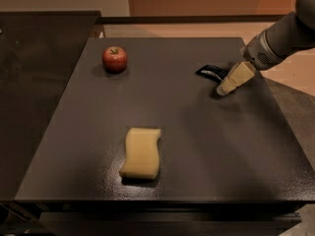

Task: Move rxbar blueberry near sponge

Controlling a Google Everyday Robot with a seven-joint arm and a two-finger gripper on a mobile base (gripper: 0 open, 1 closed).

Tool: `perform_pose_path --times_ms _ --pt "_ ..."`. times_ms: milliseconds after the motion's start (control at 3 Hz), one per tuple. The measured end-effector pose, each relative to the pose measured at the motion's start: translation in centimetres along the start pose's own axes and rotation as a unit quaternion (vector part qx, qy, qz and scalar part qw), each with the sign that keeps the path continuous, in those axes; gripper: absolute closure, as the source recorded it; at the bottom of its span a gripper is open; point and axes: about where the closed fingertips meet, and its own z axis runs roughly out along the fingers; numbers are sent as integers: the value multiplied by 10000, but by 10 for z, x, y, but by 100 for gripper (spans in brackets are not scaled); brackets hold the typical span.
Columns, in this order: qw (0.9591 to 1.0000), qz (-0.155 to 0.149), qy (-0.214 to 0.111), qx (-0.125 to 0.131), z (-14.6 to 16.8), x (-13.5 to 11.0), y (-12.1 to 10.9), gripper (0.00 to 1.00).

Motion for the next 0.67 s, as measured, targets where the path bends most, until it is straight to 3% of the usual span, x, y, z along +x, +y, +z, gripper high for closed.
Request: perform_pose_path --times_ms 333,667 --pt "9999 34 -118 -47 16 4 -5 0" --pt "9997 61 -199 -89 26 7 -9 18"
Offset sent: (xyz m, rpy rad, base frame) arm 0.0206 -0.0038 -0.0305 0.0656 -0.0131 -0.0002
